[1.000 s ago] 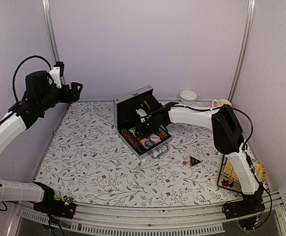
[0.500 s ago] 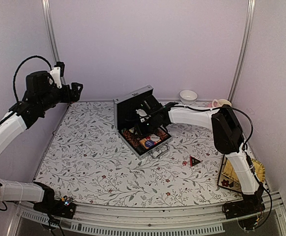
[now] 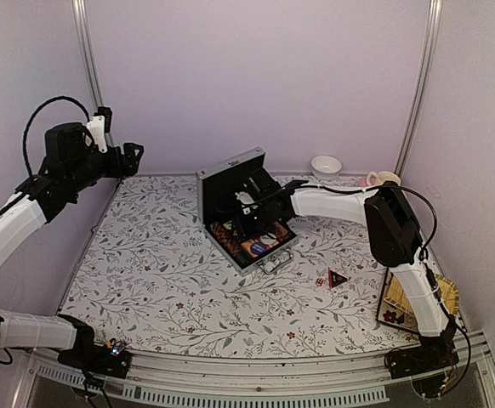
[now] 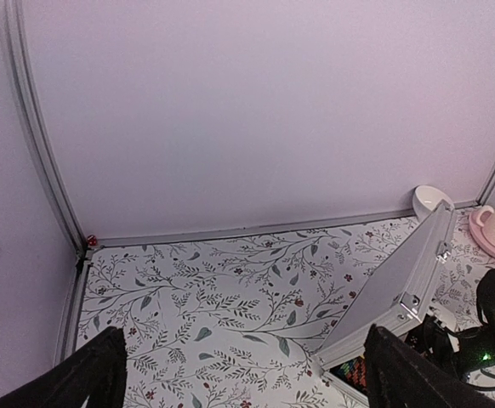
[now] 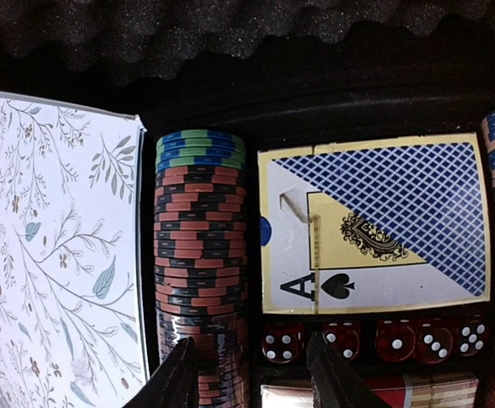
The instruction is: Pack up texas hold em set
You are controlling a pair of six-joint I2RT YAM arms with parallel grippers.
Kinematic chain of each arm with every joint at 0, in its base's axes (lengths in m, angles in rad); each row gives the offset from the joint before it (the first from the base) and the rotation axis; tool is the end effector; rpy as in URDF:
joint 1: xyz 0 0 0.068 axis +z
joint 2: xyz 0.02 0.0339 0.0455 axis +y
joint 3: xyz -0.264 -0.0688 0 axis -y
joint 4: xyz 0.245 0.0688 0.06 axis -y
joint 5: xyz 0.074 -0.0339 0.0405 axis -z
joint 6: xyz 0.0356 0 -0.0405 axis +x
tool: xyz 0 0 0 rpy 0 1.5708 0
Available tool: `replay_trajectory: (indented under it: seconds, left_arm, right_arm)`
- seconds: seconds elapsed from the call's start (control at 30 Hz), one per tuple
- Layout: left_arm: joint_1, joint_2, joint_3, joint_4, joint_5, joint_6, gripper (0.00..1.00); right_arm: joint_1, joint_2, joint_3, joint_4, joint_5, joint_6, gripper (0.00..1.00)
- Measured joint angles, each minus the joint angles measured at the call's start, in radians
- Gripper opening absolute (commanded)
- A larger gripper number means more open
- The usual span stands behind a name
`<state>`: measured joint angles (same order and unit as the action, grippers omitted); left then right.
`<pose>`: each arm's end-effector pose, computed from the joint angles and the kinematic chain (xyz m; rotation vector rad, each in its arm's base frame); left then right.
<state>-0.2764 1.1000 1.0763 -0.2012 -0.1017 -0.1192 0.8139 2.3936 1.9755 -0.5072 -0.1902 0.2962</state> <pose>0.2446 -0.0656 0.3786 0.0684 1.7973 -0.1918 0.3572 0.3880 0.1614 -0.7485 2.5016 0.6716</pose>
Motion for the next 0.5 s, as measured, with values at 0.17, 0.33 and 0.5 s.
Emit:
replay_trajectory:
  seconds: [0.17, 0.33, 0.5]
  left_arm:
    - [0.0, 0.0, 0.0, 0.0, 0.0, 0.0, 0.97]
    - [0.0, 0.0, 0.0, 0.0, 0.0, 0.0, 0.97]
    - [0.0, 0.0, 0.0, 0.0, 0.0, 0.0, 0.97]
  right_arm:
    - [0.0, 0.0, 0.0, 0.001, 0.0, 0.002, 0.45]
    - [0.005, 0.0, -0.001, 0.004, -0.005, 0.003, 0.46]
    - [0.011, 0.0, -0.006, 0.013, -0.019, 0.002, 0.46]
